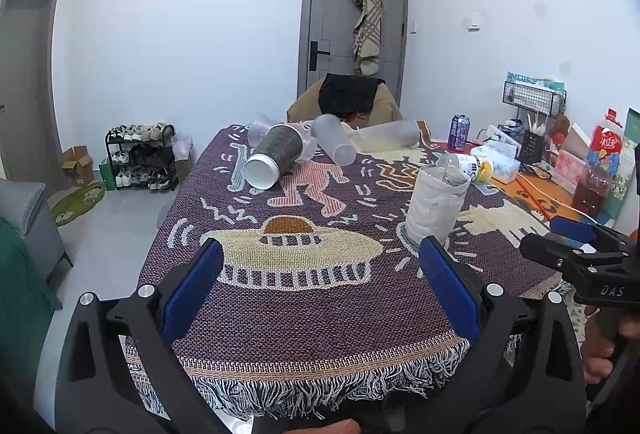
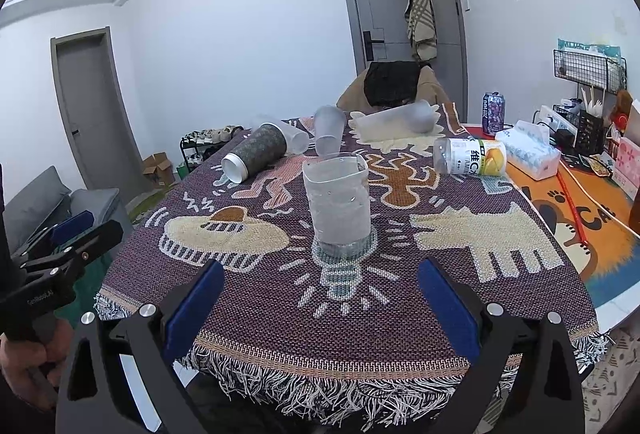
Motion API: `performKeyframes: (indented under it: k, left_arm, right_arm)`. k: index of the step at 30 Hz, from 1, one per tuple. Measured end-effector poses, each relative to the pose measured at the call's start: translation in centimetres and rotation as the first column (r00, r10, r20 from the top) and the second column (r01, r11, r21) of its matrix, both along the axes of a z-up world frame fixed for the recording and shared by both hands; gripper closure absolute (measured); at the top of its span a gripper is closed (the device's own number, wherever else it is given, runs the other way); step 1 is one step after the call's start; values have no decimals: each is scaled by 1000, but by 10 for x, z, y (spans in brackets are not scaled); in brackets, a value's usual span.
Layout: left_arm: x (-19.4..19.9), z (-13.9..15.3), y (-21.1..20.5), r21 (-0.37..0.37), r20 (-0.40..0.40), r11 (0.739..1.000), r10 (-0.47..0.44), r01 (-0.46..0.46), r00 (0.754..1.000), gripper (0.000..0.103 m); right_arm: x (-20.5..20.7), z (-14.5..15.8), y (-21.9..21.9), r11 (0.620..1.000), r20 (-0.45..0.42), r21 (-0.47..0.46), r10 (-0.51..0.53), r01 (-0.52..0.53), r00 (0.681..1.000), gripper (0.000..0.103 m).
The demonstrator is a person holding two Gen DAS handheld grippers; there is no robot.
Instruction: Flip cup upright
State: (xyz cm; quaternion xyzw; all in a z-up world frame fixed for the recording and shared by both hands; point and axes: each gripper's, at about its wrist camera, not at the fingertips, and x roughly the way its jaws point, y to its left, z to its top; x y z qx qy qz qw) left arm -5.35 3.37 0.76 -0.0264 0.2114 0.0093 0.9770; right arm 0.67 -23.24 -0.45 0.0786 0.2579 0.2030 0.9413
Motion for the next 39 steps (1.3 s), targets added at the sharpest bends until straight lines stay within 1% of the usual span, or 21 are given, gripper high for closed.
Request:
performKeyframes:
  k: [10,39]
  left_arm:
    - [-2,2,-4,19,12,1000,5,-5,1000,6]
    - [-5,6,-6,8,26,1000,8,-9,1000,6]
  right_arm:
    - [0,-3,-1,1000,-1,2,-4,4,1000,8]
    - [-1,-1,-1,1000,16,-9,-18,19,1000,8]
